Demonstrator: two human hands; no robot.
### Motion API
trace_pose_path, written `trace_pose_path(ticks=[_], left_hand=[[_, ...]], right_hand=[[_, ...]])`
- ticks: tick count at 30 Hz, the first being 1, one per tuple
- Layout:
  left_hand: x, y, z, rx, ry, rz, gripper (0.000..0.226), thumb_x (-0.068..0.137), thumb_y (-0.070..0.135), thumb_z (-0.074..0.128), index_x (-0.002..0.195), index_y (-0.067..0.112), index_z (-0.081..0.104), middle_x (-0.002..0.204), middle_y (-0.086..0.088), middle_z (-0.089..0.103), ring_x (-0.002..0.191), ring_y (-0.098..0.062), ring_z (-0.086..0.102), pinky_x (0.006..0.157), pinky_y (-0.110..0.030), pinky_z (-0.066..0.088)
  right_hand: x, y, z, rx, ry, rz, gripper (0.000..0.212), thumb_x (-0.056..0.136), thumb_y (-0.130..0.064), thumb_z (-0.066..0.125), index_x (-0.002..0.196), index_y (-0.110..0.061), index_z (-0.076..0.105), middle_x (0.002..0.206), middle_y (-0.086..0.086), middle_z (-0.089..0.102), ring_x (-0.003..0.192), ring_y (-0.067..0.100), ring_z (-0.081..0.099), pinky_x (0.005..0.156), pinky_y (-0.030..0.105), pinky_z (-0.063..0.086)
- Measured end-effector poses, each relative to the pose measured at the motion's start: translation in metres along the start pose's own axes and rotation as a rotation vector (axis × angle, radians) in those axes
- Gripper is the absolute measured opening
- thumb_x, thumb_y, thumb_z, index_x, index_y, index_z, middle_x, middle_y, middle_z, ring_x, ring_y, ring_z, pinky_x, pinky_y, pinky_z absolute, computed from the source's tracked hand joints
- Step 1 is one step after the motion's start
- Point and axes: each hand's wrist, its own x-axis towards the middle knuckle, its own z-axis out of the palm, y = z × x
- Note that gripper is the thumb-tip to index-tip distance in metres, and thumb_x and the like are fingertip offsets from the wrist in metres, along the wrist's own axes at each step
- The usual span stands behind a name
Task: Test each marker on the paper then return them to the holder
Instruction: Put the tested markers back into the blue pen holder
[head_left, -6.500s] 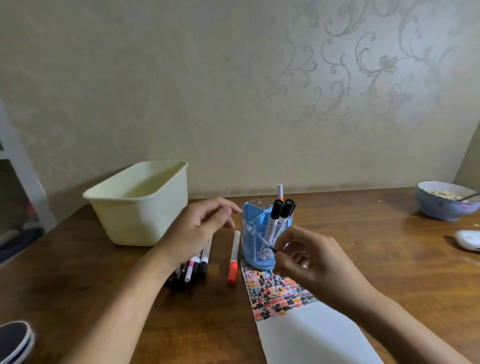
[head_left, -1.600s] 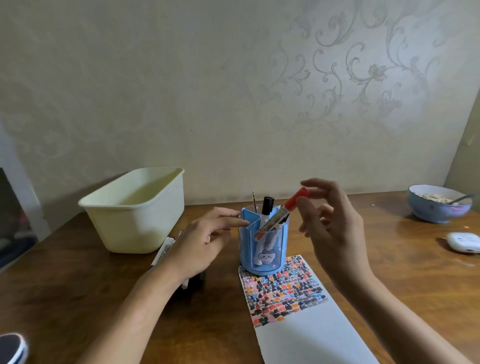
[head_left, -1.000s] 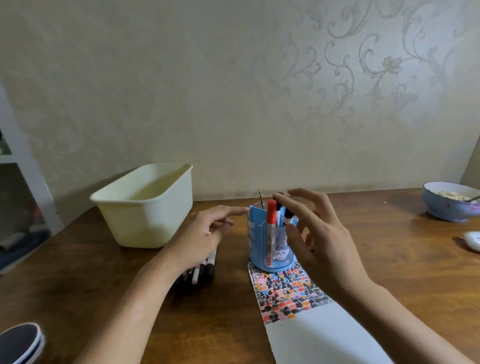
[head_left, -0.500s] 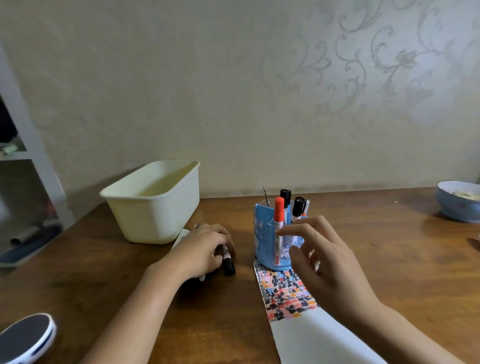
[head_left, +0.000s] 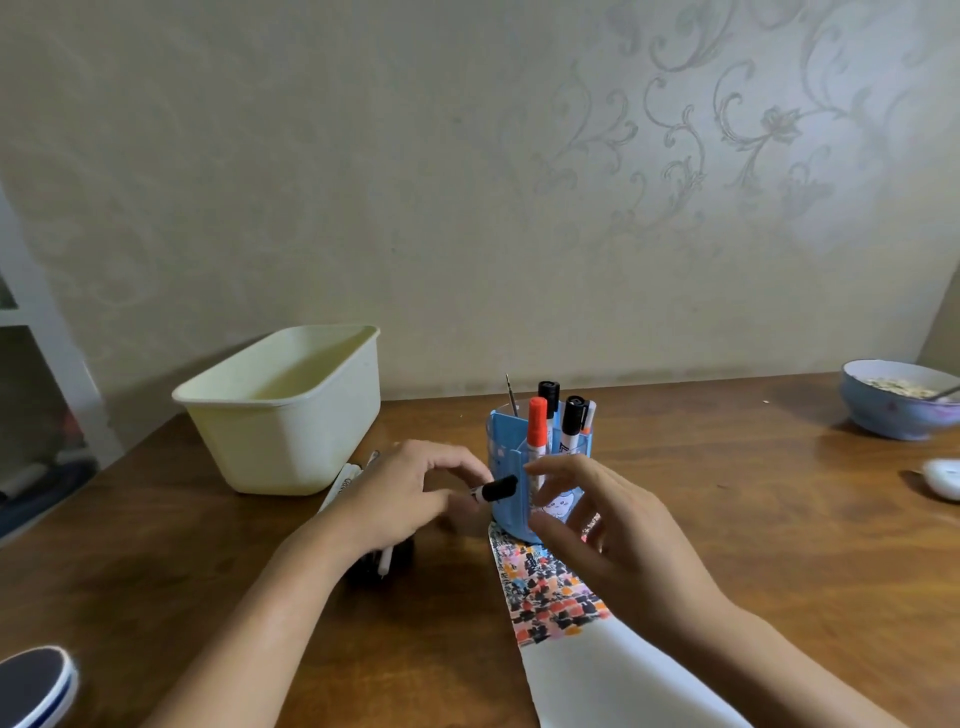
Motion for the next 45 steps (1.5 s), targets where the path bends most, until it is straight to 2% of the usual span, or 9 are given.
trace_pose_path(ticks=[6, 10, 14, 17, 24, 28, 31, 36, 45], left_hand=[[-0.002, 0.013, 0.004, -0.135, -0.055, 0.065, 0.03, 0.082, 0.012, 0.078, 0.097, 0.039, 0.074, 0.097, 0.018, 0.073, 0.101, -0.003, 0.065, 0.094, -0.029, 0.046], [-0.002, 0.022, 0.009, -0.186, -0.113, 0.122, 0.024, 0.085, 0.012, 0.075, 0.104, 0.027, 0.075, 0.099, 0.013, 0.074, 0.1, -0.005, 0.066, 0.091, -0.025, 0.048], [-0.002, 0.021, 0.007, -0.237, 0.07, 0.212, 0.015, 0.094, 0.021, 0.064, 0.105, 0.025, 0.073, 0.101, 0.013, 0.071, 0.102, -0.011, 0.065, 0.087, -0.029, 0.054], [0.001, 0.015, 0.006, -0.155, 0.278, 0.212, 0.014, 0.096, 0.023, 0.062, 0.106, 0.028, 0.071, 0.106, 0.014, 0.064, 0.102, -0.008, 0.061, 0.085, -0.021, 0.05], [0.004, 0.006, 0.012, 0.031, 0.242, 0.184, 0.027, 0.094, 0.03, 0.062, 0.12, 0.036, 0.068, 0.125, 0.028, 0.051, 0.12, 0.008, 0.046, 0.089, -0.007, 0.038], [0.004, 0.002, 0.012, 0.047, 0.228, 0.163, 0.036, 0.095, 0.034, 0.06, 0.13, 0.043, 0.059, 0.136, 0.035, 0.047, 0.125, 0.016, 0.04, 0.096, -0.012, 0.037], [0.005, 0.0, 0.014, 0.076, 0.217, 0.168, 0.039, 0.096, 0.035, 0.058, 0.133, 0.044, 0.055, 0.141, 0.034, 0.043, 0.13, 0.01, 0.04, 0.104, -0.028, 0.044], [0.005, -0.001, 0.014, 0.065, 0.199, 0.161, 0.037, 0.096, 0.039, 0.056, 0.132, 0.047, 0.054, 0.143, 0.033, 0.042, 0.131, 0.004, 0.043, 0.104, -0.04, 0.047], [0.004, 0.004, 0.014, 0.064, 0.17, 0.143, 0.037, 0.094, 0.054, 0.05, 0.13, 0.062, 0.046, 0.144, 0.028, 0.04, 0.127, 0.004, 0.043, 0.103, -0.03, 0.045]], right_hand=[[0.001, -0.001, 0.001, 0.116, -0.015, 0.043, 0.033, 0.09, -0.046, 0.061, 0.121, -0.038, 0.055, 0.105, -0.026, 0.066, 0.082, 0.001, 0.066, 0.069, 0.022, 0.058], [0.003, -0.001, 0.0, 0.188, 0.028, 0.057, 0.016, 0.092, -0.038, 0.063, 0.108, -0.037, 0.059, 0.098, -0.023, 0.066, 0.079, 0.004, 0.068, 0.068, 0.028, 0.06], [0.007, -0.003, -0.016, 0.3, 0.217, 0.047, 0.031, 0.086, -0.053, 0.052, 0.102, -0.028, 0.058, 0.09, -0.019, 0.067, 0.068, 0.009, 0.068, 0.06, 0.029, 0.058], [0.013, -0.001, -0.033, 0.347, 0.384, 0.015, 0.028, 0.092, -0.044, 0.05, 0.102, -0.019, 0.055, 0.086, -0.011, 0.067, 0.061, 0.014, 0.066, 0.053, 0.024, 0.052], [0.018, 0.006, -0.051, 0.382, 0.563, 0.025, 0.02, 0.097, -0.038, 0.047, 0.107, -0.02, 0.05, 0.088, -0.012, 0.067, 0.057, 0.018, 0.065, 0.05, 0.028, 0.05], [0.02, 0.007, -0.053, 0.329, 0.604, 0.007, 0.014, 0.103, -0.04, 0.045, 0.109, -0.028, 0.049, 0.09, -0.013, 0.065, 0.058, 0.017, 0.065, 0.049, 0.027, 0.05], [0.019, 0.008, -0.054, 0.257, 0.606, -0.02, 0.008, 0.104, -0.032, 0.048, 0.111, -0.03, 0.049, 0.092, -0.013, 0.065, 0.059, 0.017, 0.066, 0.051, 0.032, 0.052], [0.021, 0.005, -0.052, 0.164, 0.597, -0.025, 0.009, 0.1, -0.033, 0.051, 0.109, -0.035, 0.049, 0.094, -0.016, 0.063, 0.062, 0.016, 0.067, 0.054, 0.045, 0.054], [0.029, 0.004, -0.047, 0.122, 0.538, -0.003, 0.029, 0.097, -0.039, 0.053, 0.124, -0.031, 0.058, 0.098, -0.02, 0.067, 0.067, 0.012, 0.068, 0.058, 0.042, 0.058]])
